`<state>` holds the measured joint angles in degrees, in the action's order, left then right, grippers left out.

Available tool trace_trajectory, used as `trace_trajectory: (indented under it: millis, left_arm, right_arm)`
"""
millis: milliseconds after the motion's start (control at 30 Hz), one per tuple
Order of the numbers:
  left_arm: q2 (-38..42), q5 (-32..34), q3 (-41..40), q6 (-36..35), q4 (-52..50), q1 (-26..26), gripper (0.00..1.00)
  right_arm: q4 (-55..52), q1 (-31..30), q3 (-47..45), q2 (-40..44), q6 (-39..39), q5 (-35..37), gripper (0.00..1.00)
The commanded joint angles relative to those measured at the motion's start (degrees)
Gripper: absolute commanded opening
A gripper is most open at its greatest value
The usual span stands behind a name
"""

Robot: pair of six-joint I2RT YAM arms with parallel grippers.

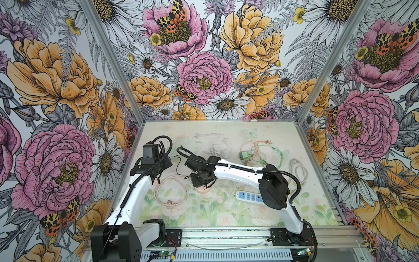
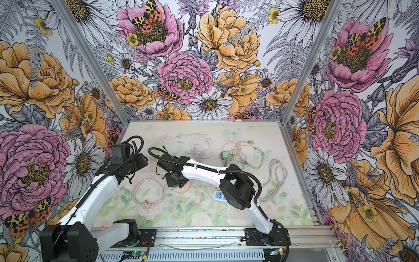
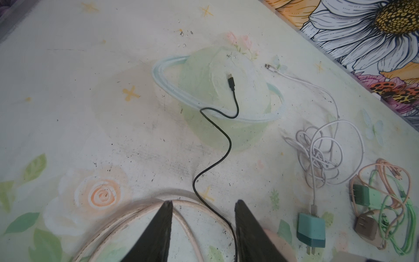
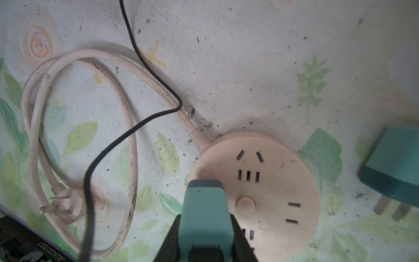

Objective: Insert plugs into power strip
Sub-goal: Insert the plug into the socket.

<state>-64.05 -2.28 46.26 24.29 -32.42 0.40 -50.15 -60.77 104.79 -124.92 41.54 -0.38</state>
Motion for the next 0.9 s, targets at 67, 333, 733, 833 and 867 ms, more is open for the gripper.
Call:
trace_trajectory:
  millis: [67,333,733,833,867]
  left_arm:
    - [1.0,2.3,-0.9,0.5,-1.5,-1.1,0.47]
    - [1.3,4.7,-1.7,1.1,-2.4,-1.4,0.48]
    - [2.1,5.0,-2.9,1.9,-2.5,-0.3,0.48]
    - [2.0,5.0,-3.1,1.9,-2.5,-0.2,0.48]
    - [1.9,5.1,-3.0,1.9,-2.5,-0.1,0.48]
  right_arm:
    - [-2.4,-0.5,-1.2,-5.7,-1.5,4.9,0.00]
    - [-4.1,-0.5,-0.7,-7.6,-4.7,6.7,0.00]
    - [-5.1,-1.0,-1.1,-12.3,-6.6,6.0,0.00]
    - [-5.1,-1.1,-1.0,-13.0,-6.8,5.7,0.00]
    - [-5.1,-1.1,-0.9,-13.1,-6.8,5.7,0.00]
